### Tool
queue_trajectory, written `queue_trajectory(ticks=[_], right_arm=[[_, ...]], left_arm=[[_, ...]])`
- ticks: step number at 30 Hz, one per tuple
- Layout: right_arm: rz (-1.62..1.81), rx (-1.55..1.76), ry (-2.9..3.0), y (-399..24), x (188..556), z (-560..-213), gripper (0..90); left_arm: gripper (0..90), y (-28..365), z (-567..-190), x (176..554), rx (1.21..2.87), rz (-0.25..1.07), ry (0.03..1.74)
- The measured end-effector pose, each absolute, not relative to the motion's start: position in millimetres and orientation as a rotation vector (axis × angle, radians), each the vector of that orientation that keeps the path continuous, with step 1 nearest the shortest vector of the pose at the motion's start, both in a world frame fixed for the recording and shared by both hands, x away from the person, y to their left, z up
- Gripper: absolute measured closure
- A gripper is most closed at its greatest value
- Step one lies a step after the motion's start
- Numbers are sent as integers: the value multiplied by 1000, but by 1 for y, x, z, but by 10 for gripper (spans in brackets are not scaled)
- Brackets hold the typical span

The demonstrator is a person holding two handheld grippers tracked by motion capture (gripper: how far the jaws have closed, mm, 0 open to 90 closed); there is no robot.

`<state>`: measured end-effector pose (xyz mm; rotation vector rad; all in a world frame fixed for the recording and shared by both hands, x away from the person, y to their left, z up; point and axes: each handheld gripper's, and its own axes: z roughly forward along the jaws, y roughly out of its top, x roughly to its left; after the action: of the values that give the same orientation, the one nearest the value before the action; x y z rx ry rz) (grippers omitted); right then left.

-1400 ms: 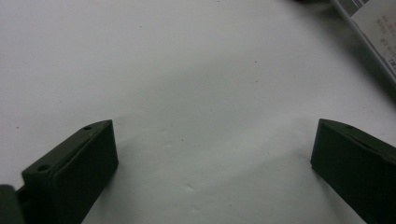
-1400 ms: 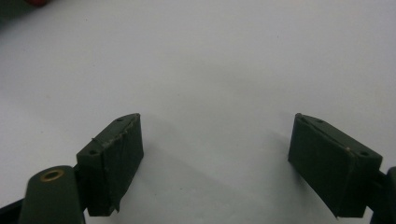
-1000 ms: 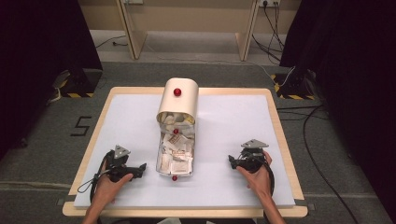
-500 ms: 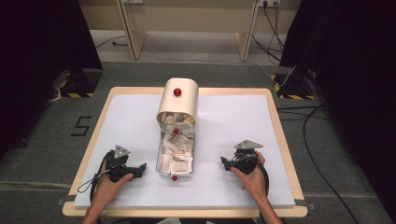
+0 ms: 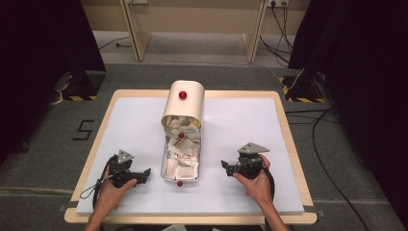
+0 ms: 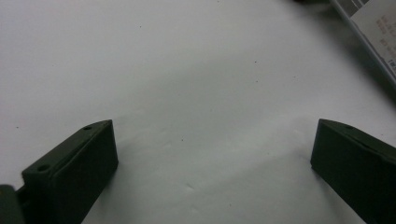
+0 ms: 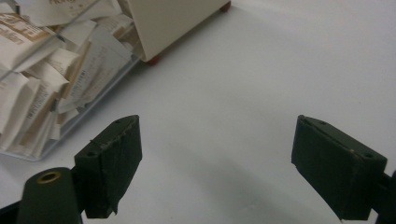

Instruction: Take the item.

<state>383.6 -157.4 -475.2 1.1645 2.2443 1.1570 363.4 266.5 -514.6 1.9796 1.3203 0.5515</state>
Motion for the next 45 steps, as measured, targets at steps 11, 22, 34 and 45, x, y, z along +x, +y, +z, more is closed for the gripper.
queue_trajectory(ticks=[11,22,34,45], right_arm=[[1225,1077,2267,-142,373,-462,245],[1312,966,2277,-123,359,-445,330],[1353,860,2322,-103,348,-433,400],[1356,755,2366,-78,343,-425,432]], left_arm=[[0,267,-515,363,1979,551,1320],[0,267,-515,363,1980,551,1320],[0,266,-515,363,1976,551,1321],[0,266,-515,363,1976,551,1321]])
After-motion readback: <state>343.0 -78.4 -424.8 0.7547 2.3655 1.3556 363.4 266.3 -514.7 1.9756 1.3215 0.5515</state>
